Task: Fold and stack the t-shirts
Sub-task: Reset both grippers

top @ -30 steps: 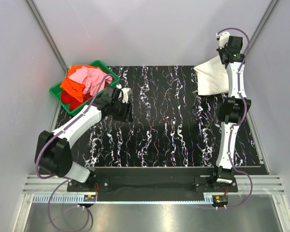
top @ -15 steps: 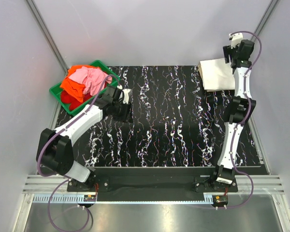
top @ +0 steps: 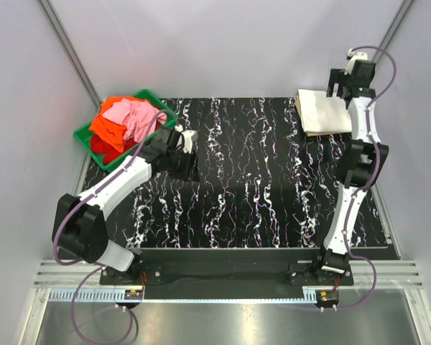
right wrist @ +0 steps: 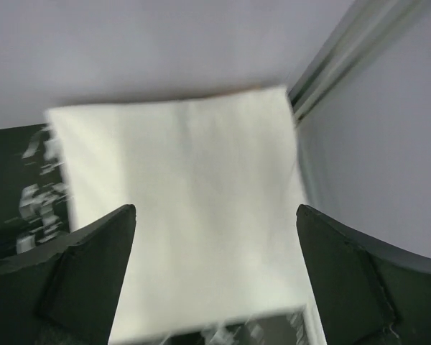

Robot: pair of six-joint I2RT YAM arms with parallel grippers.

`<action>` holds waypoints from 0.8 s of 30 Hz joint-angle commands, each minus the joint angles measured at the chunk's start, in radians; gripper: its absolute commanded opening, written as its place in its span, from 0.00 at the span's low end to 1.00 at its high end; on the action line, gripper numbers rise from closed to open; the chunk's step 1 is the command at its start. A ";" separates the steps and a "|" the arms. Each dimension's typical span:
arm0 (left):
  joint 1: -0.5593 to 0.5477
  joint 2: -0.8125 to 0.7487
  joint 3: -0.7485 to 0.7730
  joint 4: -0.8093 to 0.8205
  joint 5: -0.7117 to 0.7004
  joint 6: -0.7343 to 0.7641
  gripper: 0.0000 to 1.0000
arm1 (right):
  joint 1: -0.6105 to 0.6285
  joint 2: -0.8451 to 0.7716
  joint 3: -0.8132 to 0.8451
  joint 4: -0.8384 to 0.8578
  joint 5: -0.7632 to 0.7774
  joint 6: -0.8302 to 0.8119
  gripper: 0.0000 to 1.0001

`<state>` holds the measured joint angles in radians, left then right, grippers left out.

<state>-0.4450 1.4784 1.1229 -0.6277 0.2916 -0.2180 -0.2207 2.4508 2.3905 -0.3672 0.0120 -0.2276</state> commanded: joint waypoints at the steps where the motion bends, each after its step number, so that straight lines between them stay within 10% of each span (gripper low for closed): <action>1: -0.003 -0.099 0.106 0.069 0.087 -0.012 0.49 | 0.035 -0.361 -0.063 -0.206 -0.004 0.354 1.00; 12: 0.012 -0.294 0.296 0.125 0.058 -0.110 0.64 | 0.110 -1.187 -0.839 -0.412 -0.515 0.743 1.00; 15: 0.012 -0.378 0.221 0.128 0.057 -0.136 0.73 | 0.113 -1.375 -0.965 -0.432 -0.500 0.763 1.00; 16: 0.011 -0.418 0.204 0.126 0.060 -0.142 0.99 | 0.113 -1.415 -0.991 -0.437 -0.491 0.764 1.00; 24: 0.011 -0.572 0.068 0.134 0.118 -0.210 0.99 | 0.113 -1.589 -1.074 -0.507 -0.469 0.787 1.00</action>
<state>-0.4362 0.9443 1.2129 -0.5293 0.3565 -0.3927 -0.1097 0.8867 1.3231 -0.8635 -0.4320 0.5297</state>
